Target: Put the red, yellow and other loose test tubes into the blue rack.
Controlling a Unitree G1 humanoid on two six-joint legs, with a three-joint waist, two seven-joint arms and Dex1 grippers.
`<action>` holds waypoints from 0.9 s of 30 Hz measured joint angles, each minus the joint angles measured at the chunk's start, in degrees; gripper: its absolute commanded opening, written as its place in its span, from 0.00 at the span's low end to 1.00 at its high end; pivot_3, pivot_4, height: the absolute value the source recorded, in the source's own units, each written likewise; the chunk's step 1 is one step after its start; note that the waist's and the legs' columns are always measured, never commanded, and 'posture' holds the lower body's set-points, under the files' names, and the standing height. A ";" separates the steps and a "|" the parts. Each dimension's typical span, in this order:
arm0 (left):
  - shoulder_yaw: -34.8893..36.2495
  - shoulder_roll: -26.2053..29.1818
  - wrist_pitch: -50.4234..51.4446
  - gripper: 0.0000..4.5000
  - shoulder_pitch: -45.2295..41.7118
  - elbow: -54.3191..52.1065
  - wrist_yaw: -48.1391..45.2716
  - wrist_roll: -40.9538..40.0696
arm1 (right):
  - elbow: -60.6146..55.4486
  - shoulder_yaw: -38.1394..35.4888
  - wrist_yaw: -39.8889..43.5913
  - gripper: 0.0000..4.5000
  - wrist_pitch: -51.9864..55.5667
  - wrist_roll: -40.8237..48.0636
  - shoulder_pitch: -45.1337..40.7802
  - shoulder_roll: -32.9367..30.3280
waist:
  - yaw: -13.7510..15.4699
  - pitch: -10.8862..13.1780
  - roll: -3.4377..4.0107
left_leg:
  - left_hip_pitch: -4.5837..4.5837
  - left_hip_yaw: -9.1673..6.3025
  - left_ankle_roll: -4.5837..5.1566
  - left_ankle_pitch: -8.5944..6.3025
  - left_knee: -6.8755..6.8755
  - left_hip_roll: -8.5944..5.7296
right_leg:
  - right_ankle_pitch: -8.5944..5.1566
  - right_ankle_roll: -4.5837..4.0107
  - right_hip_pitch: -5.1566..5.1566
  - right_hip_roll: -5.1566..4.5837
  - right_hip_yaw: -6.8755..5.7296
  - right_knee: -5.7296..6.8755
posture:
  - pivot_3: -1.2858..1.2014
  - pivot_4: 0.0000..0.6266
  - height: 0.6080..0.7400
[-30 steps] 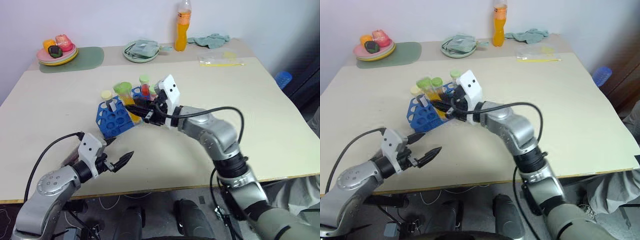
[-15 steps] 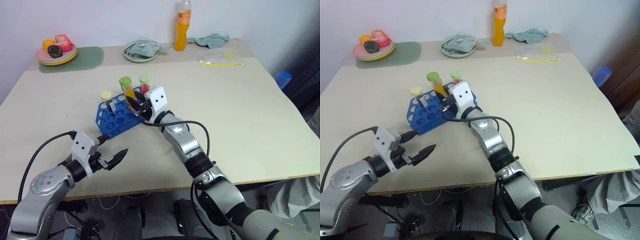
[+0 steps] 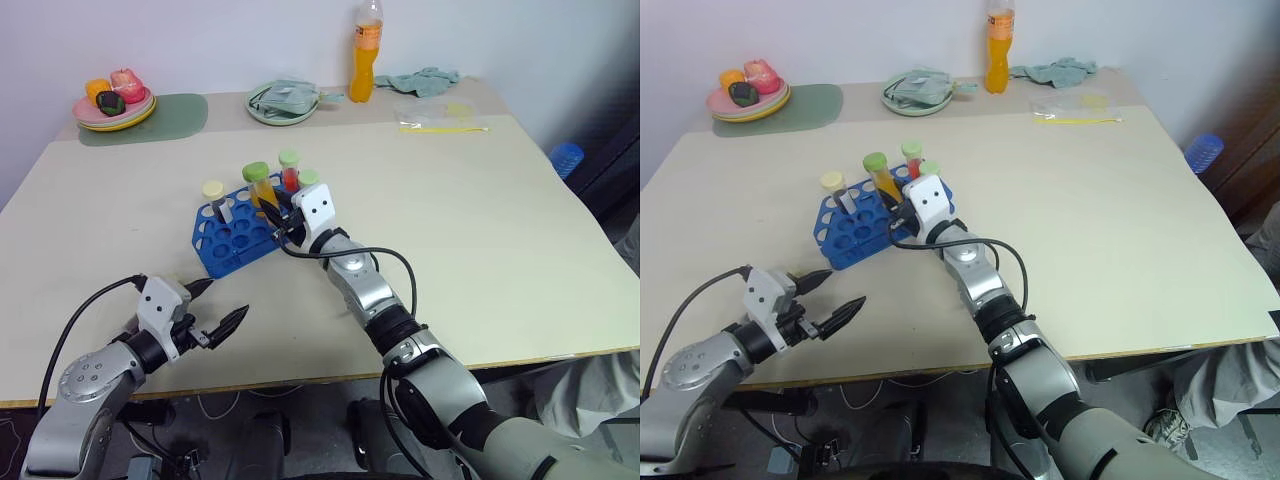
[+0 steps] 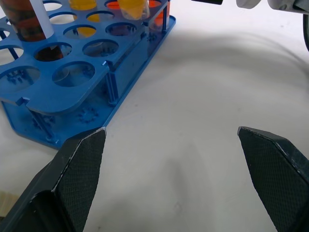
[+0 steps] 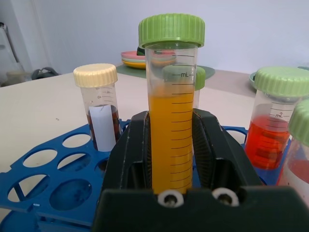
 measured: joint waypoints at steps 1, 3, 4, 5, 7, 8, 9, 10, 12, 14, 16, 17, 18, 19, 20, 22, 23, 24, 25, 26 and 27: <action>-0.05 -0.08 -0.03 1.00 -0.07 -0.01 0.03 0.01 | 0.37 0.01 -0.14 0.16 -0.52 -0.33 0.01 0.00 | 0.04 0.00 0.00 | 0.00 0.00 0.00 0.00 0.00 0.00 | 0.00 0.00 0.00 0.00 0.00 0.00 | 0.52 0.24 1.00; -0.26 -0.12 0.39 1.00 -0.40 -0.08 0.22 -0.01 | 1.28 0.08 -0.20 0.16 -1.99 -0.80 0.01 0.00 | 0.08 0.00 0.00 | 0.00 0.00 0.00 0.00 0.01 -0.01 | 0.00 0.00 0.01 0.00 0.00 0.01 | 0.52 0.24 1.00; -0.33 -0.13 0.62 1.00 -0.61 -0.14 0.38 -0.02 | 1.54 0.08 -0.07 0.27 -2.52 -0.89 0.04 0.00 | 0.08 0.00 0.00 | 0.00 0.00 0.00 0.00 0.01 -0.01 | 0.00 0.00 0.01 0.00 0.00 0.01 | 0.52 0.24 1.00; -0.35 -0.12 1.05 1.00 -0.83 -0.39 0.78 -0.04 | 1.66 -0.02 0.43 0.39 -2.83 -0.79 0.09 0.00 | 0.07 0.00 0.00 | 0.00 -0.01 0.00 0.00 0.01 -0.01 | 0.00 0.00 0.01 0.00 0.00 0.02 | 0.52 0.24 1.00; -0.35 -0.11 2.20 1.00 -1.32 -1.31 1.45 -0.10 | 2.03 -0.77 1.37 0.58 -3.13 -0.23 0.33 0.00 | 0.00 0.00 0.00 | 0.00 -0.01 0.00 0.00 0.01 -0.01 | 0.00 0.00 0.01 0.00 0.00 0.02 | 0.52 0.24 1.00; -0.35 -0.07 2.87 1.00 -1.49 -1.90 1.75 -0.15 | 2.14 -1.10 1.80 0.68 -3.17 0.10 0.62 0.00 | -0.09 0.00 0.00 | 0.00 -0.01 0.00 0.00 0.01 0.00 | 0.00 0.00 0.01 0.00 0.00 0.02 | 0.52 0.24 1.00; -0.35 -0.03 3.54 1.00 -1.67 -2.51 2.10 -0.20 | 2.19 -1.35 2.16 0.81 -3.18 0.39 0.83 0.01 | -0.20 0.00 0.00 | 0.00 -0.01 0.00 0.00 0.00 0.00 | 0.00 0.00 0.01 0.00 0.00 0.02 | 0.52 0.24 1.00; -0.33 0.02 4.40 1.00 -1.95 -3.00 2.44 -0.28 | 2.19 -1.55 2.50 0.92 -3.26 0.69 0.99 0.01 | -0.32 0.00 0.00 | 0.01 -0.02 0.00 0.00 0.00 0.00 | 0.00 0.00 0.01 0.00 0.00 0.03 | 0.52 0.24 1.00; -0.10 -0.04 6.16 1.00 -2.79 -3.74 3.73 -1.16 | 1.71 -1.80 3.31 0.98 -3.75 0.92 1.27 0.02 | -0.46 0.00 0.00 | 0.01 -0.04 0.00 0.00 0.00 0.00 | 0.00 0.00 0.01 0.01 0.00 0.05 | 0.52 0.24 1.00; 0.72 -0.13 8.48 1.00 -3.66 -4.63 5.38 -2.29 | -0.60 -1.71 4.21 0.98 -4.00 1.05 1.90 0.02 | -0.47 0.00 0.00 | 0.01 -0.05 0.00 0.00 0.00 0.00 | 0.00 0.00 0.00 0.01 0.00 0.06 | 0.52 0.24 1.00; 2.13 0.33 12.54 1.00 -5.07 -5.17 7.08 -4.26 | -4.86 -1.30 5.56 0.98 -3.61 1.47 2.86 -0.02 | -0.48 0.00 0.00 | 0.01 -0.07 0.00 0.00 0.00 0.00 | 0.00 0.00 0.00 0.02 -0.01 0.08 | 0.52 0.24 1.00; 3.28 1.33 16.62 1.00 -6.85 -5.52 8.60 -6.27 | -8.51 -0.99 6.98 0.98 -2.63 2.10 3.73 -0.14 | -0.47 0.00 0.00 | 0.01 -0.11 0.00 0.00 0.01 0.01 | 0.00 0.00 0.00 0.03 -0.02 0.10 | 0.52 0.24 1.00; 4.79 3.03 20.71 1.00 -8.64 -6.01 9.86 -8.03 | -12.17 -0.37 8.38 0.98 -1.18 2.56 4.63 -0.27 | -0.42 0.00 -0.02 | 0.00 -0.16 0.00 0.00 0.02 0.01 | 0.00 0.00 0.00 0.03 -0.06 0.13 | 0.52 0.24 1.00; 6.24 5.24 24.44 1.00 -10.33 -6.80 10.88 -9.23 | -15.62 0.46 9.71 0.98 0.58 2.97 5.38 -0.91 | -0.45 -0.01 -0.02 | 0.01 -0.18 0.00 0.00 0.03 0.00 | 0.00 0.00 0.00 0.04 -0.06 0.14 | 0.52 0.24 1.00; 7.24 9.58 28.63 1.00 -11.90 -8.02 11.49 -9.88 | -19.82 1.60 11.68 0.98 3.15 3.23 6.33 -2.22 | -0.44 -0.01 -0.03 | 0.01 -0.18 0.00 0.00 0.03 0.00 | 0.00 0.01 0.00 0.03 -0.06 0.15 | 0.52 0.24 1.00; 7.72 16.83 37.54 1.00 -14.45 -9.38 12.33 -10.80 | -26.27 2.61 14.99 0.98 8.67 4.66 7.52 -5.33 | -0.30 0.01 0.00 | 0.03 -0.17 0.00 0.00 0.03 -0.07 | -0.01 0.02 0.04 -0.01 -0.05 0.14 | 0.52 0.24 1.00; 7.50 20.53 44.15 1.00 -16.92 -9.02 12.65 -11.57 | -29.75 2.85 17.00 0.98 12.17 5.39 8.13 -7.82 | -0.14 0.01 -0.01 | 0.03 -0.16 0.00 0.00 0.06 -0.09 | -0.01 0.02 0.08 -0.01 -0.07 0.14 | 0.52 0.24 1.00; 6.84 23.66 50.59 1.00 -19.73 -7.95 12.71 -12.41 | -32.36 3.06 18.76 0.98 15.17 5.86 8.47 -10.15 | -0.05 0.02 -0.07 | 0.03 -0.19 0.00 0.00 0.08 -0.08 | -0.01 0.03 0.09 0.00 -0.11 0.13 | 0.52 0.24 1.00; 6.50 26.07 56.07 1.00 -22.12 -6.58 12.74 -13.06 | -34.33 3.23 20.30 0.98 17.64 6.10 8.77 -12.31 | -0.20 0.02 -0.10 | 0.05 -0.19 0.00 0.00 0.06 -0.09 | -0.02 0.03 0.10 0.02 -0.12 0.12 | 0.52 0.24 1.00; 5.55 28.20 61.23 1.00 -25.10 -4.91 12.46 -13.58 | -36.48 3.46 21.99 0.98 20.26 6.30 9.19 -14.85 | -0.29 0.05 -0.07 | 0.06 -0.16 0.00 0.00 0.05 -0.08 | -0.02 0.03 0.10 0.02 -0.11 0.14 | 0.52 0.24 1.00; 3.41 31.22 64.34 1.00 -27.03 -3.87 11.88 -13.83 | -38.39 4.21 23.87 0.98 22.65 6.43 9.41 -17.39 | -0.46 0.06 -0.10 | 0.06 -0.17 0.00 0.00 0.02 -0.07 | -0.02 0.03 0.09 0.05 -0.12 0.12 | 0.52 0.24 1.00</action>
